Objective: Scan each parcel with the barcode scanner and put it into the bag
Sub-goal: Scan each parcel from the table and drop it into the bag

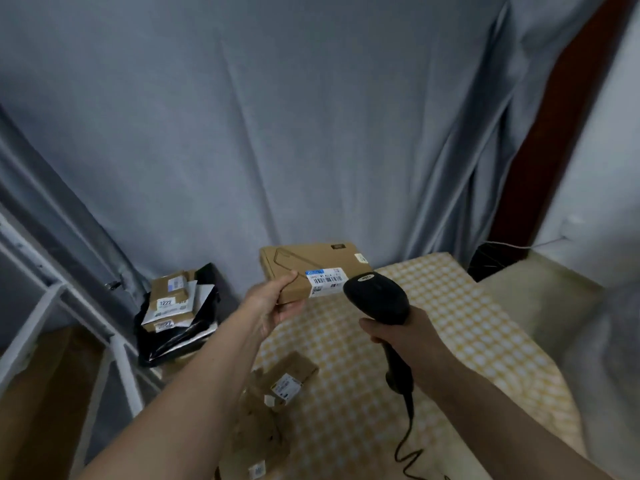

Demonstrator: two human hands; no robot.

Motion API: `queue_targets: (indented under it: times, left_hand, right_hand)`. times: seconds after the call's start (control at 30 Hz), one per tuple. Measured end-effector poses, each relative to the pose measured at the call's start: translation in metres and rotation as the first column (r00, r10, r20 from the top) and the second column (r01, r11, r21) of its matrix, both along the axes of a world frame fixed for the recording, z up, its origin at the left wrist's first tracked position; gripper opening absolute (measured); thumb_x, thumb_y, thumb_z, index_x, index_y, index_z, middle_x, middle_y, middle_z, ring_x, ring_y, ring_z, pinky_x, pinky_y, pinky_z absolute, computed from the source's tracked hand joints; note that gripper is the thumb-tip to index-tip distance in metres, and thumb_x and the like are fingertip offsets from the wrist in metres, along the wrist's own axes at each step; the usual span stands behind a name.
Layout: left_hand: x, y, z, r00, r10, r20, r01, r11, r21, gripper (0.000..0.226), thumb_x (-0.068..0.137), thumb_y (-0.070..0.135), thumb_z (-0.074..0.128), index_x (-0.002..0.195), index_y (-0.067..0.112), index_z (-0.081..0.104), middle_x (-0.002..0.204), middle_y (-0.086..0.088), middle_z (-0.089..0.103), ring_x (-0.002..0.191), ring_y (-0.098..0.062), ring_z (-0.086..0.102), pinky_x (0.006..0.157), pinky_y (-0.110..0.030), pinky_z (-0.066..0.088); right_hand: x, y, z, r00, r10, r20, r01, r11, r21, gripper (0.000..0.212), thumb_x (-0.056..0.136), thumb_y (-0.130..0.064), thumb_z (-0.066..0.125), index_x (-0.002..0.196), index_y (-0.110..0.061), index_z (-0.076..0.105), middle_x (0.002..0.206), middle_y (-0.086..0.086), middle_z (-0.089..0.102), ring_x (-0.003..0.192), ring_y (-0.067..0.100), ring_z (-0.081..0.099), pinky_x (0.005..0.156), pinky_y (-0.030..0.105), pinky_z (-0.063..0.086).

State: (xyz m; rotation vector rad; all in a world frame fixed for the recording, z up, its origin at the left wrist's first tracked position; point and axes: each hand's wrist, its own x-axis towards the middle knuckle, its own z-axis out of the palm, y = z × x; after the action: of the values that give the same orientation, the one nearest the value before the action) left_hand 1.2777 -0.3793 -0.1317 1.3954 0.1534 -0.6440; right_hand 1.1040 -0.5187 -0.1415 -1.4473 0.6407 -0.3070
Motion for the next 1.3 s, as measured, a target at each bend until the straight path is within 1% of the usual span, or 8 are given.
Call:
queue_targets:
  times: [0.1,0.3,0.5,0.6,0.73,0.83,1.03,1.3]
  left_hand:
    - [0.006,-0.029,0.001,0.991,-0.127,0.043,0.126,0.991,0.038,0.023,0.089,0.02,0.068,0.102,0.001,0.064,0.086,-0.014,0.07,0.067,-0.02,0.067,0.053,-0.03,0.06]
    - [-0.002,-0.083,0.001,0.912,-0.399,0.091,0.393,0.916,0.083,0.029,0.089,0.022,0.069,0.107,-0.001,0.065,0.097,-0.017,0.071,0.083,-0.024,0.068,0.066,-0.034,0.062]
    - [-0.025,-0.123,-0.007,0.775,-0.63,0.062,0.617,0.773,0.146,0.023,0.093,0.018,0.063,0.107,0.0,0.063,0.1,-0.018,0.07,0.089,-0.027,0.068,0.058,-0.031,0.061]
    - [-0.043,-0.14,-0.012,0.699,-0.714,0.046,0.702,0.697,0.149,0.011,0.094,0.014,0.061,0.1,0.005,0.062,0.096,-0.016,0.07,0.089,-0.028,0.068,0.064,-0.034,0.061]
    - [-0.072,-0.162,-0.019,0.621,-0.783,0.03,0.773,0.618,0.139,0.011,0.095,0.009,0.057,0.103,0.005,0.062,0.103,-0.018,0.068,0.097,-0.031,0.066,0.076,-0.041,0.058]
    - [-0.099,-0.181,-0.022,0.58,-0.815,0.008,0.806,0.575,0.138,0.021,0.094,0.008,0.057,0.113,-0.001,0.059,0.109,-0.022,0.067,0.102,-0.033,0.064,0.074,-0.041,0.058]
    - [-0.165,-0.229,-0.024,0.545,-0.838,0.001,0.83,0.54,0.135,0.023,0.096,0.008,0.055,0.116,-0.002,0.057,0.114,-0.026,0.063,0.103,-0.037,0.062,0.08,-0.045,0.054]
    - [-0.26,-0.299,-0.033,0.556,-0.831,0.002,0.83,0.555,0.058,0.033,0.098,0.013,0.055,0.128,0.002,0.051,0.122,-0.021,0.061,0.111,-0.037,0.06,0.079,-0.045,0.053]
  right_hand:
    - [-0.006,-0.009,0.005,0.993,-0.122,-0.003,0.121,0.992,-0.035,0.013,0.072,-0.006,0.079,0.076,-0.006,0.067,0.064,0.011,0.062,0.064,0.022,0.056,0.066,0.032,0.043]
    - [-0.03,-0.016,0.011,0.95,-0.31,0.037,0.309,0.95,0.032,0.017,0.075,0.001,0.075,0.087,-0.007,0.067,0.066,0.005,0.058,0.063,0.017,0.053,0.057,0.021,0.044]
    - [-0.062,-0.012,0.006,0.85,-0.526,0.027,0.524,0.85,0.048,0.019,0.076,0.002,0.074,0.081,-0.014,0.066,0.061,0.0,0.06,0.062,0.017,0.054,0.052,0.016,0.045]
    - [-0.083,-0.008,0.001,0.799,-0.601,0.017,0.599,0.798,0.065,0.021,0.076,0.002,0.074,0.081,-0.016,0.065,0.06,-0.004,0.063,0.063,0.015,0.055,0.053,0.017,0.045]
    - [-0.116,-0.006,-0.004,0.713,-0.701,0.002,0.698,0.71,0.091,0.021,0.075,0.004,0.074,0.083,-0.013,0.065,0.062,-0.002,0.062,0.062,0.015,0.055,0.05,0.015,0.046]
    - [-0.143,-0.008,-0.005,0.663,-0.747,-0.042,0.748,0.658,0.089,0.018,0.075,-0.002,0.076,0.089,-0.008,0.066,0.07,0.005,0.062,0.065,0.017,0.057,0.061,0.024,0.047]
    - [-0.203,-0.029,0.0,0.581,-0.812,-0.052,0.812,0.576,0.094,0.021,0.074,-0.005,0.078,0.092,-0.006,0.068,0.077,0.008,0.065,0.066,0.017,0.06,0.069,0.031,0.047]
    - [-0.287,-0.088,0.008,0.551,-0.834,-0.025,0.832,0.546,0.103,0.026,0.073,-0.005,0.078,0.096,-0.001,0.067,0.078,0.009,0.063,0.068,0.019,0.057,0.06,0.023,0.048]
